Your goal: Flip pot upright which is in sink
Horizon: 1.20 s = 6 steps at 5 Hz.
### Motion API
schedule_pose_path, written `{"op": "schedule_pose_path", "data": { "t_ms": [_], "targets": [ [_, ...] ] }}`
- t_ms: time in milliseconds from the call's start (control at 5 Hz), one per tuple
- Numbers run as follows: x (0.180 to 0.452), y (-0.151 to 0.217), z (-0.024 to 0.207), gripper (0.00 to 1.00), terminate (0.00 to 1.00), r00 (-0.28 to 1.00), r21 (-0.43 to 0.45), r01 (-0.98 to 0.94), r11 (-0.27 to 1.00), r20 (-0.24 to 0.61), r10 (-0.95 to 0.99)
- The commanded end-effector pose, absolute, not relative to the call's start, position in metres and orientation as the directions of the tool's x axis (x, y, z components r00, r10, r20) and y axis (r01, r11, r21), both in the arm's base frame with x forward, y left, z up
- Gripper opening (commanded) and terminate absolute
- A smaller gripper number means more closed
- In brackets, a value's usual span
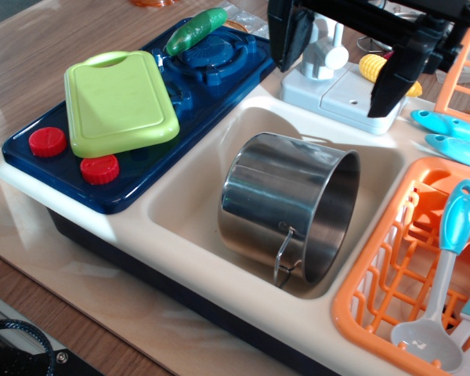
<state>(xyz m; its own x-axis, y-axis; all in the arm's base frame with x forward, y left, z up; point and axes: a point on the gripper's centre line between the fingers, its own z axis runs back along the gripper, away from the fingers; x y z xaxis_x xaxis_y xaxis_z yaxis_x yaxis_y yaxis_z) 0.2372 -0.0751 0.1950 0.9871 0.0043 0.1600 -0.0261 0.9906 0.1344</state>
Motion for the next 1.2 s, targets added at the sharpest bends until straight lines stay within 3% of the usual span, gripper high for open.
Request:
{"op": "schedule_pose_path", "data": {
  "t_ms": [0, 400, 1000],
  "targets": [
    [0.237, -0.075, 0.195, 1.0, 0.0, 0.987, 0.134, -0.026, 0.991, 0.16, 0.004],
    [0.242, -0.089, 0.178, 1.0, 0.0, 0.98, 0.274, 0.048, 0.961, 0.174, -0.098],
    [0.232, -0.086, 0.138, 1.0, 0.0, 0.969, 0.312, 0.004, 0.95, 0.232, -0.08]
  ]
}}
